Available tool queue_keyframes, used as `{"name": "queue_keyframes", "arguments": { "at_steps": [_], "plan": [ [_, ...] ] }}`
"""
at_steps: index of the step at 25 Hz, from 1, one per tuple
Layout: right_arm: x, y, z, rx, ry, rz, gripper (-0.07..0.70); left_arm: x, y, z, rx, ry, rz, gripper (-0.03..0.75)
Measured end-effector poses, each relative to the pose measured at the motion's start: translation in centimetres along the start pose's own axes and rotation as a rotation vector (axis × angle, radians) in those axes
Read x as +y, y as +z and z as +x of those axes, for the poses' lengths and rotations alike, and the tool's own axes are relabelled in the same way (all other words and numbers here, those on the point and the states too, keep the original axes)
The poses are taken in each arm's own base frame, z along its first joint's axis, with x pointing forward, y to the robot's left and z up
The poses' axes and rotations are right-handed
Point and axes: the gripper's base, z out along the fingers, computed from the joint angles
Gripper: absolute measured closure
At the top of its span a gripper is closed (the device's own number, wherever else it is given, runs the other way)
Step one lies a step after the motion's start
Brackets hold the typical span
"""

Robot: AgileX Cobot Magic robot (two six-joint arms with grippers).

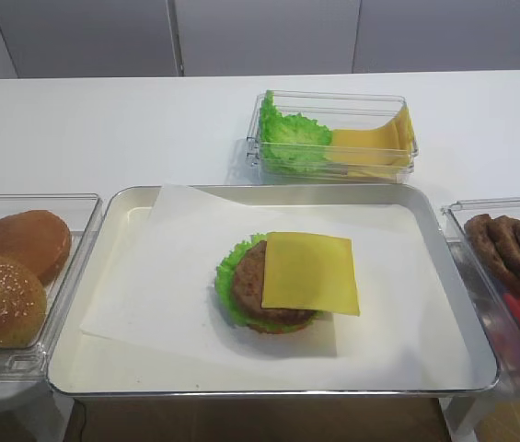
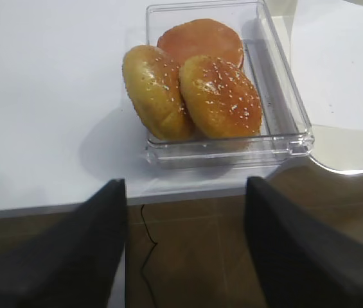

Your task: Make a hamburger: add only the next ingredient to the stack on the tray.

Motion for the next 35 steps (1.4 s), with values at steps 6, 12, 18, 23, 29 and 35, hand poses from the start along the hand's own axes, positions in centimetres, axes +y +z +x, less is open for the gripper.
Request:
{"name": "queue_keyframes", "arguments": {
  "at_steps": [6, 12, 18, 23, 29, 35],
  "plan": [
    [0.2, -4.7, 2.9, -0.053, 0.009, -0.006, 0.166, 0.0, 0.0, 0.0, 0.000, 0.000, 0.000, 0.287],
    [0.3, -8.4, 6.1, -0.174, 0.012, -0.014, 0.167, 0.0, 0.0, 0.0, 0.000, 0.000, 0.000, 0.287],
    [-0.1, -7.7, 12.3, -0.181, 0.014, -0.014, 0.167, 0.0, 0.0, 0.0, 0.000, 0.000, 0.000, 0.287],
    [-0.1, -6.7, 18.3, -0.244, 0.015, -0.053, 0.167, 0.0, 0.0, 0.0, 0.000, 0.000, 0.000, 0.287],
    [-0.3, -5.8, 23.9, -0.391, -0.021, -0.084, 0.167, 0.0, 0.0, 0.0, 0.000, 0.000, 0.000, 0.287],
    [-0.4, -5.5, 25.7, -0.461, -0.034, -0.086, 0.167, 0.0, 0.0, 0.0, 0.000, 0.000, 0.000, 0.287]
  ]
}}
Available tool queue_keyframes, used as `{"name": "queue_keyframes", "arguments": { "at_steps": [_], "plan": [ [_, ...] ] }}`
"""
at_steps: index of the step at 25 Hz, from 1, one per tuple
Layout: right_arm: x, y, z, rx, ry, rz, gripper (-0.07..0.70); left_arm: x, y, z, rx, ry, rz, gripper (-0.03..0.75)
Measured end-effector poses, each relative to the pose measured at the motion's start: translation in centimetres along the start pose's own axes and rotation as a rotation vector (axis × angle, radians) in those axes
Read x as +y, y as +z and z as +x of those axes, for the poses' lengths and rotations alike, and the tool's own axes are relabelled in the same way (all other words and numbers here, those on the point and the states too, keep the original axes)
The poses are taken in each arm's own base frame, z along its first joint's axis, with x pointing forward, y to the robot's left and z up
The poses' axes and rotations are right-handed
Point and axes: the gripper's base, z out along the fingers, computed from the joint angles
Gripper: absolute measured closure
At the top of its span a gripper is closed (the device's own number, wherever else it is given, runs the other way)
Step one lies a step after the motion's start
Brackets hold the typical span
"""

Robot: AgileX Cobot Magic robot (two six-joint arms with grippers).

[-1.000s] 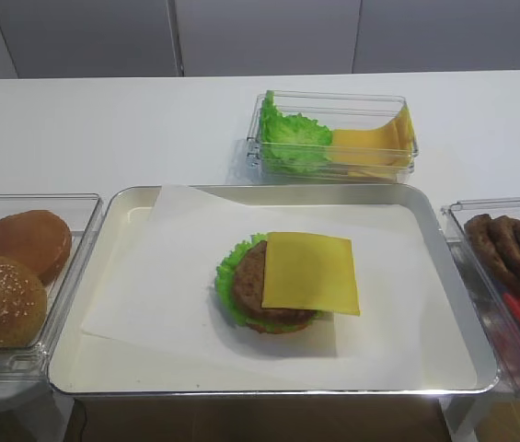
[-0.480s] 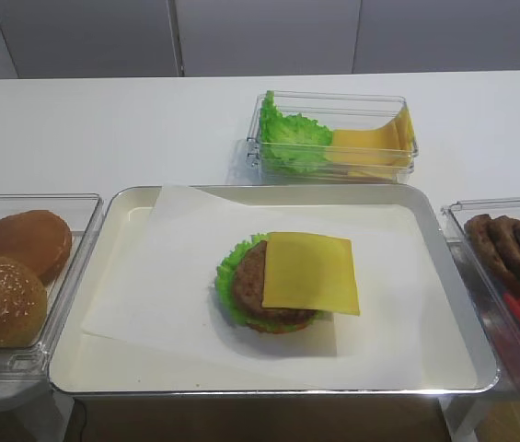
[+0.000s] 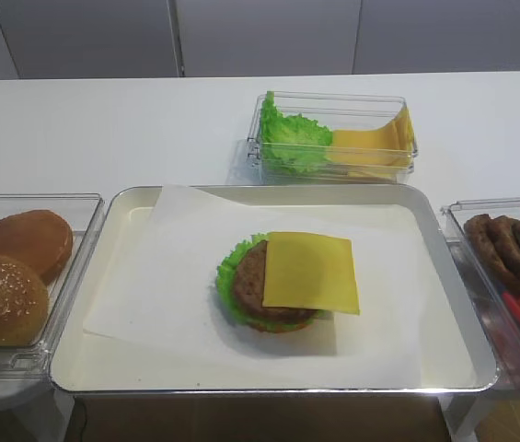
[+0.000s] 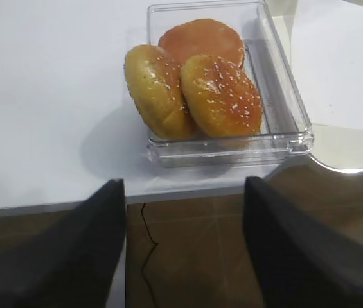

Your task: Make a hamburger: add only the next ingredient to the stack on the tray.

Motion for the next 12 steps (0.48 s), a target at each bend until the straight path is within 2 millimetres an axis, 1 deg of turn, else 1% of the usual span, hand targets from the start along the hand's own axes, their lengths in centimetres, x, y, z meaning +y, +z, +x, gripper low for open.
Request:
{"name": "queue_keyframes", "arguments": {
  "at_steps": [4, 8, 12],
  "plan": [
    [-0.2, 0.5, 0.3, 0.016, -0.004, 0.017, 0.167, 0.0, 0.0, 0.0, 0.000, 0.000, 0.000, 0.287],
    [-0.5, 1.4, 0.4, 0.003, -0.022, 0.036, 0.167, 0.0, 0.0, 0.0, 0.000, 0.000, 0.000, 0.287],
    [-0.6, 1.8, 0.2, -0.027, -0.044, 0.036, 0.167, 0.0, 0.0, 0.0, 0.000, 0.000, 0.000, 0.287]
  ]
}}
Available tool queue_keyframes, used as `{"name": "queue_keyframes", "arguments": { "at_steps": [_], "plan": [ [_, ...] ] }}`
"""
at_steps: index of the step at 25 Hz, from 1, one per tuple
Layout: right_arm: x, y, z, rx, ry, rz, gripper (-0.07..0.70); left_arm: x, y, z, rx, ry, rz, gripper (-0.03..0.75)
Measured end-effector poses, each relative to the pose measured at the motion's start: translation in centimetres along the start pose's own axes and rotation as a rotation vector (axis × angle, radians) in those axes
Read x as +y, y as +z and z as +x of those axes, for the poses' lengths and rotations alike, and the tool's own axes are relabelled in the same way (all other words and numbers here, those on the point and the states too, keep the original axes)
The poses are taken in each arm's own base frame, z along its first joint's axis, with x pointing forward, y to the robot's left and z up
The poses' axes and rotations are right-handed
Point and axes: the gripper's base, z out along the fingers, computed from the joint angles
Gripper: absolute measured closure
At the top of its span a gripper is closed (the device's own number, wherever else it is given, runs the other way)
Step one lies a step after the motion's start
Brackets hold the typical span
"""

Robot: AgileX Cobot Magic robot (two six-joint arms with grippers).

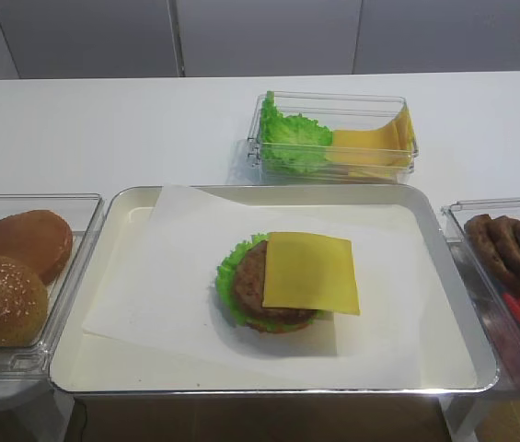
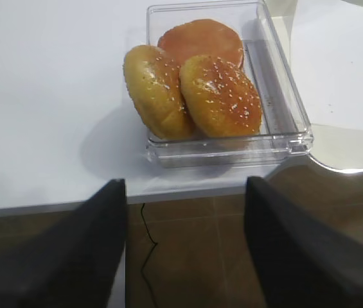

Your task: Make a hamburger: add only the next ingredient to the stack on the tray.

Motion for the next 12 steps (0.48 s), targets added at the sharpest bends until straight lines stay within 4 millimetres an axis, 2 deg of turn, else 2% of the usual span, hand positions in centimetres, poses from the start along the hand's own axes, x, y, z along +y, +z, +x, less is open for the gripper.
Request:
{"name": "queue_keyframes", "arguments": {
  "at_steps": [12],
  "plan": [
    [-0.05, 0.50, 0.00, -0.018, -0.006, 0.000, 0.169, 0.00, 0.00, 0.00, 0.000, 0.000, 0.000, 0.287]
  ]
}}
